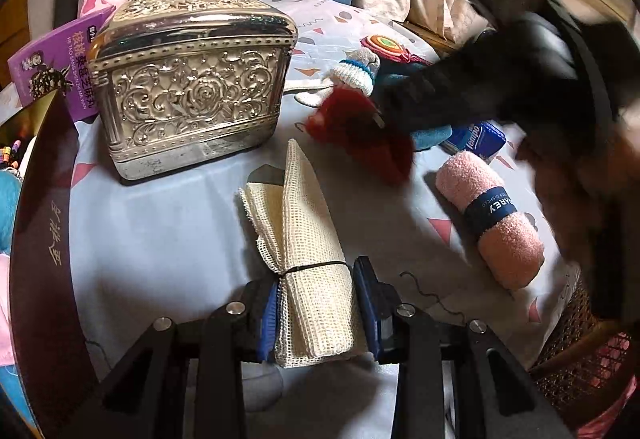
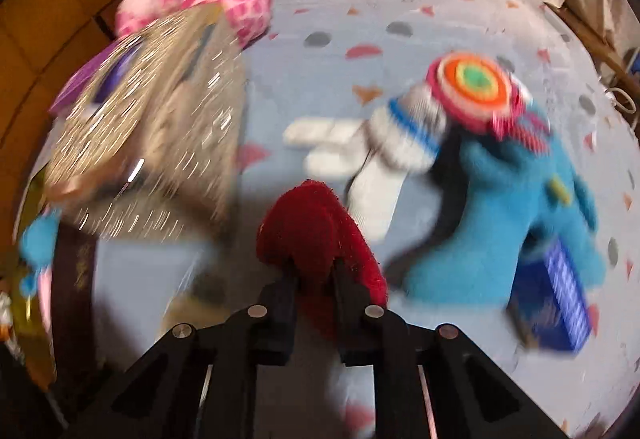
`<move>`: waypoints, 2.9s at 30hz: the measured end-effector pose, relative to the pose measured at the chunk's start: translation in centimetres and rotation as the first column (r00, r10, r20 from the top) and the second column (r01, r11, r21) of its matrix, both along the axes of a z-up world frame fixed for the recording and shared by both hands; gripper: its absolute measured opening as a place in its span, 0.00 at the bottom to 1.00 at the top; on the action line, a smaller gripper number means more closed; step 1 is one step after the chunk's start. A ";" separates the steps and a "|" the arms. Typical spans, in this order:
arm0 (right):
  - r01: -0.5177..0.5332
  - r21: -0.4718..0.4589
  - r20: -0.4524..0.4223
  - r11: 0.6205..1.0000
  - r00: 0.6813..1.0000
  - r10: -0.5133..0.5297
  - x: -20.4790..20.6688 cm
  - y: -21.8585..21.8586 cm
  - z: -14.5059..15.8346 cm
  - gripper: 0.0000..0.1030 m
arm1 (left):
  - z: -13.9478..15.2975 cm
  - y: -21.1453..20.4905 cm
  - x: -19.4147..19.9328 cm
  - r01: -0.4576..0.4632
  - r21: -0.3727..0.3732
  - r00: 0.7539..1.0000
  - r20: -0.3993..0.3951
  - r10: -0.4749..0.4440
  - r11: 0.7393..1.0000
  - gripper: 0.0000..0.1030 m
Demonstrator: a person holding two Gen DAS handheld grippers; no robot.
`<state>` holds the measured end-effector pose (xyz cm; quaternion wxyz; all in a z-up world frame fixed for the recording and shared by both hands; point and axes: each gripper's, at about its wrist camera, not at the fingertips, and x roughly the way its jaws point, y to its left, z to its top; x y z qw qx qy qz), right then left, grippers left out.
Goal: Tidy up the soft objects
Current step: 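Carry the beige cloth toward the gold tray while the right tool grasps the red sock, then lower the beige cloth into the gold tray and open the left tool, then carry the red sock over the gold tray with the right tool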
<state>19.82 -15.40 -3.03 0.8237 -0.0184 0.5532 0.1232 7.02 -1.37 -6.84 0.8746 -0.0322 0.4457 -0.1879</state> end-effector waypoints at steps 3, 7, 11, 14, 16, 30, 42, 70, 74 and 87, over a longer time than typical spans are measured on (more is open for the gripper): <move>-0.010 0.032 -0.053 0.999 0.999 0.012 -2.1 -0.4 -1.0 0.14 | -0.1 0.0 -0.1 -0.001 0.002 1.000 0.004 0.001 1.000 0.33; 0.000 0.049 -0.053 0.999 0.999 0.003 -2.8 -0.7 -1.6 0.16 | -0.1 -0.1 -0.2 -0.005 0.006 1.000 0.000 0.005 1.000 0.33; 0.014 0.096 -0.065 0.995 0.998 -0.008 -2.4 -1.6 -2.0 0.17 | 0.0 0.0 -0.4 -0.005 0.015 1.000 -0.003 0.005 1.000 0.31; 0.011 0.101 -0.064 0.995 0.998 -0.004 -2.3 -1.9 -2.0 0.17 | 0.5 -0.1 -0.7 -0.003 0.022 1.000 -0.011 0.004 1.000 0.29; 0.002 0.092 -0.058 0.996 0.998 0.004 -1.8 -1.6 -2.5 0.17 | 0.9 -0.2 -1.0 0.007 0.016 1.000 -0.017 -0.007 1.000 0.29; -0.055 0.023 -0.015 0.998 0.998 0.055 -2.5 0.4 -2.9 0.18 | 10.6 8.4 -2.6 -0.125 -0.114 0.985 0.102 0.137 0.986 0.29; -0.072 -0.012 0.003 0.997 0.997 0.072 -3.6 2.1 -3.1 0.19 | 8.3 26.8 1.0 -0.483 -0.078 0.876 -0.034 0.481 0.872 0.29; -0.101 -0.071 0.035 0.992 0.994 0.103 -4.0 3.4 -3.3 0.20 | 6.6 27.8 0.9 -0.632 0.078 0.774 0.032 0.632 0.771 0.70; -0.105 -0.096 0.052 0.990 0.993 0.111 -4.5 4.1 -3.4 0.20 | 7.9 25.8 -1.2 -0.632 0.059 0.775 0.078 0.627 0.773 0.74; -0.078 -0.168 0.104 0.983 0.990 0.097 -6.4 5.9 -3.8 0.18 | 9.2 21.3 -5.1 -0.616 0.084 0.781 0.195 0.593 0.783 0.90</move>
